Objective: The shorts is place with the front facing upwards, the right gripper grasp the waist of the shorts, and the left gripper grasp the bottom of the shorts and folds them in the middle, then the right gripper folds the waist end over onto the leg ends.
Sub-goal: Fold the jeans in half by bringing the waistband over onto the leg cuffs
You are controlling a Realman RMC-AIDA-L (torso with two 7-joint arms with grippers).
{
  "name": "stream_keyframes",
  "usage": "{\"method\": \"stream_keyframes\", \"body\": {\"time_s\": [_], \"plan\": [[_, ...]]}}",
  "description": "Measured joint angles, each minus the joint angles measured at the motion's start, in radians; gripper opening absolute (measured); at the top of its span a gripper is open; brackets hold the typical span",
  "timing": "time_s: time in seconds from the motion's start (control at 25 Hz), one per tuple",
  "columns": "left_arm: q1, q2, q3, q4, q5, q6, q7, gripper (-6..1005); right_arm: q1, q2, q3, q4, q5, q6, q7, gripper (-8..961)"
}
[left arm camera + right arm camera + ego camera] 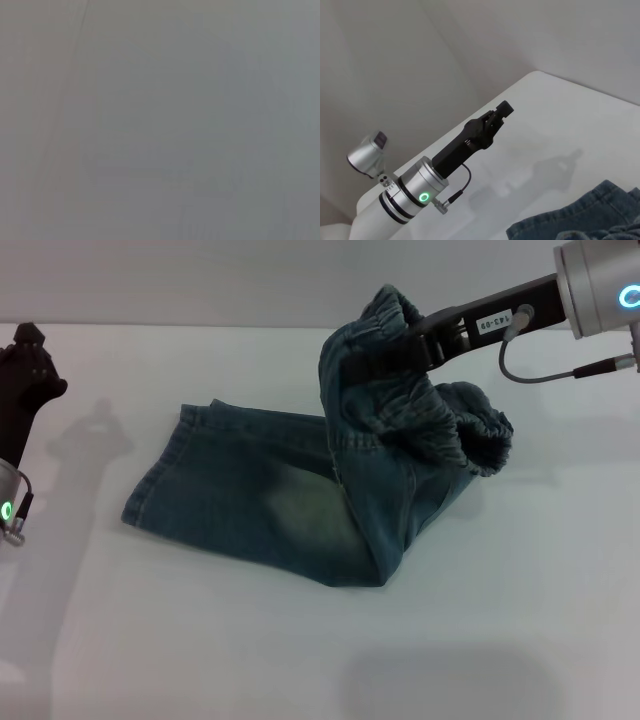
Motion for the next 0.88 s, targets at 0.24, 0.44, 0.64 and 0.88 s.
{"method": "stream_keyframes", "body": {"time_s": [0.24, 0.44, 0.64, 0.88], "plan": [[0.007, 0.0, -0.003, 0.004, -0.004, -0.003, -0.016, 20, 0.015, 0.009, -0.001, 0.0, 0.0, 0.018, -0.054, 76], [0.018, -0.001, 0.0, 0.0, 0.002, -0.008, -0.017, 21, 0.05, 0.025, -0.012, 0.052, 0.0, 0.073, -0.134, 77], [0.03, -0.004, 0.003, -0.004, 0.002, -0.014, -0.017, 22, 0.103, 0.036, -0.065, 0.157, 0.0, 0.159, -0.219, 77], [0.052, -0.007, 0.007, -0.023, 0.007, -0.033, -0.017, 20, 0.128, 0.042, -0.169, 0.192, 0.002, 0.26, -0.242, 76]]}}
